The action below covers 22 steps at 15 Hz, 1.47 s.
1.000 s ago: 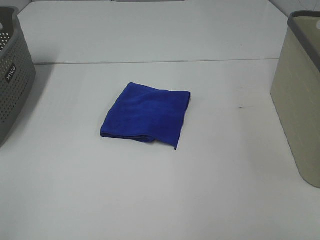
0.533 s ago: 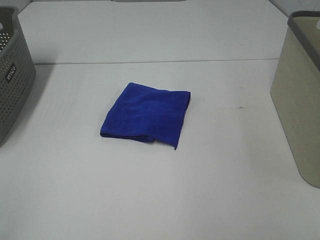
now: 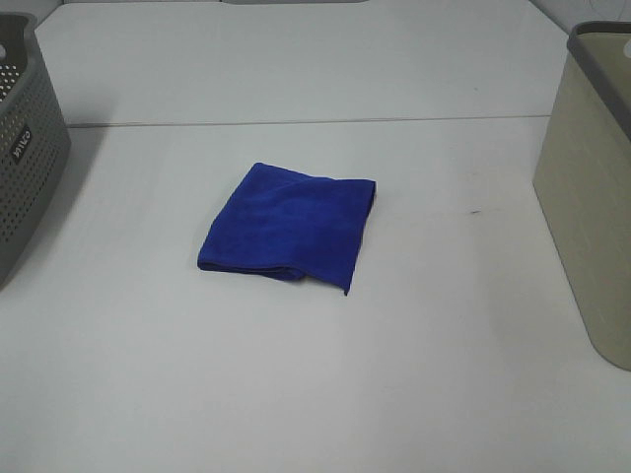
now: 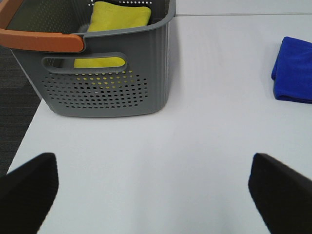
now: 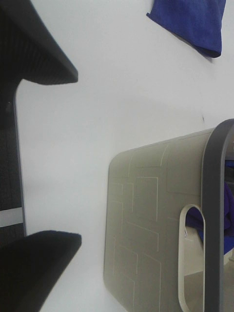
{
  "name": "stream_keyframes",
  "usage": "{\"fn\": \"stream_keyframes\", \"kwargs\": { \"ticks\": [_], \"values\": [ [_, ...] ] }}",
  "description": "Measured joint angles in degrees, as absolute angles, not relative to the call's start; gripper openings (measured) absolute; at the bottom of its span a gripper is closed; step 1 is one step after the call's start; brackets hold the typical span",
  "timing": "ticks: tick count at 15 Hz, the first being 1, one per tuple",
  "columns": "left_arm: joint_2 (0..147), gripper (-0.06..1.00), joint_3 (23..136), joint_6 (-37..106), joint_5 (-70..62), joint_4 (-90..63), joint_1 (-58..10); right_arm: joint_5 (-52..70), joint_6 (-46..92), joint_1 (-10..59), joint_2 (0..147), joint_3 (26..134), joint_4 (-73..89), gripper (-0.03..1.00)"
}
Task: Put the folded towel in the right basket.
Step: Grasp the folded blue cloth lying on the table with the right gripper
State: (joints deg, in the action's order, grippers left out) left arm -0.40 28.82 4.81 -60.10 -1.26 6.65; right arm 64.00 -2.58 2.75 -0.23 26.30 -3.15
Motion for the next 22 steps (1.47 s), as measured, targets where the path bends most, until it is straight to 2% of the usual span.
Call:
{"fn": "stream_keyframes", "kwargs": {
  "ticks": [22],
  "values": [
    [-0.4, 0.99, 28.8, 4.8, -60.1, -1.3, 6.6, 64.0, -2.6, 2.8, -0.2, 26.3, -3.2, 0.79]
  ]
}}
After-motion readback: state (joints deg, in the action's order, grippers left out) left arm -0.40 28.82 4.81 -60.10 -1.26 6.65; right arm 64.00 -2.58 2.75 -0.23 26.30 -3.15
